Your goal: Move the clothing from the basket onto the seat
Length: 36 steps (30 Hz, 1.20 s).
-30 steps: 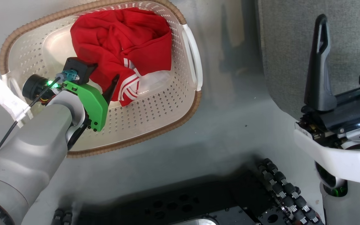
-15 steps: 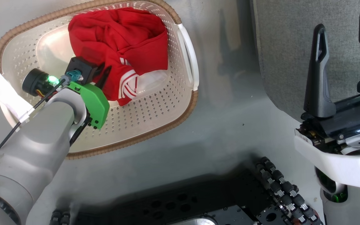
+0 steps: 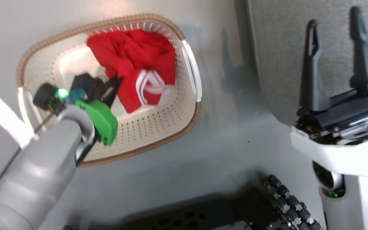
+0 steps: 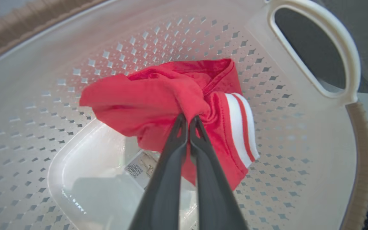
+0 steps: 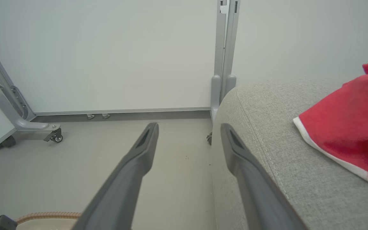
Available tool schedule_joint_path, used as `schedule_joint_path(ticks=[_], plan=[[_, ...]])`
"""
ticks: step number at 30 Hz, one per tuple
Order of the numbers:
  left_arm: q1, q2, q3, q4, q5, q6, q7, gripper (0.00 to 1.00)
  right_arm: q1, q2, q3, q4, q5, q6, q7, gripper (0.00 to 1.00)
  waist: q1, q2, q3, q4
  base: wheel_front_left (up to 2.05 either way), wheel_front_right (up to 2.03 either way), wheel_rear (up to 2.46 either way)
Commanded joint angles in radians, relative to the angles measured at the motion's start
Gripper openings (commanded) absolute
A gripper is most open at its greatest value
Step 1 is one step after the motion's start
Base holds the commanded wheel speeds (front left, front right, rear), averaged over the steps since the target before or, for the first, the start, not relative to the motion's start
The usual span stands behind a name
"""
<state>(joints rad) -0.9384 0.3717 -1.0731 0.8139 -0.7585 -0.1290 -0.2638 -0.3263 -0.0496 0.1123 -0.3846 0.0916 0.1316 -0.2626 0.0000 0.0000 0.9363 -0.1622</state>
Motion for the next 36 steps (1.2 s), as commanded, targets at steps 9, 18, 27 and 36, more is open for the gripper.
schedule_joint_path(ticks=[9, 18, 27, 36], plan=[[0.292, -0.024, 0.259, -0.143, 0.148, 0.004, -0.001, 0.00, 0.096, -0.002, 0.026, 0.079, -0.016, -0.002, -0.003, 1.00, 0.0000, 0.0000, -0.379, 0.021, 0.00, 0.00, 0.00], [0.528, -0.116, 0.485, -0.293, 0.260, 0.002, -0.001, 0.00, 0.195, -0.002, 0.036, 0.153, -0.035, -0.002, -0.003, 1.00, 0.0000, 0.0000, -0.626, 0.052, 0.00, 0.00, 0.00], [0.712, -0.207, 0.664, -0.446, 0.354, 0.000, -0.001, 0.00, 0.285, -0.002, 0.058, 0.227, -0.042, -0.002, -0.003, 1.00, 0.0000, 0.0000, -0.826, 0.072, 0.00, 0.00, 0.00], [0.822, -0.287, 0.838, -0.618, 0.437, 0.008, -0.001, 0.00, 0.348, -0.002, 0.087, 0.266, -0.032, -0.002, -0.003, 1.00, 0.0000, 0.0000, -0.928, 0.066, 0.00, 0.00, 0.00]])
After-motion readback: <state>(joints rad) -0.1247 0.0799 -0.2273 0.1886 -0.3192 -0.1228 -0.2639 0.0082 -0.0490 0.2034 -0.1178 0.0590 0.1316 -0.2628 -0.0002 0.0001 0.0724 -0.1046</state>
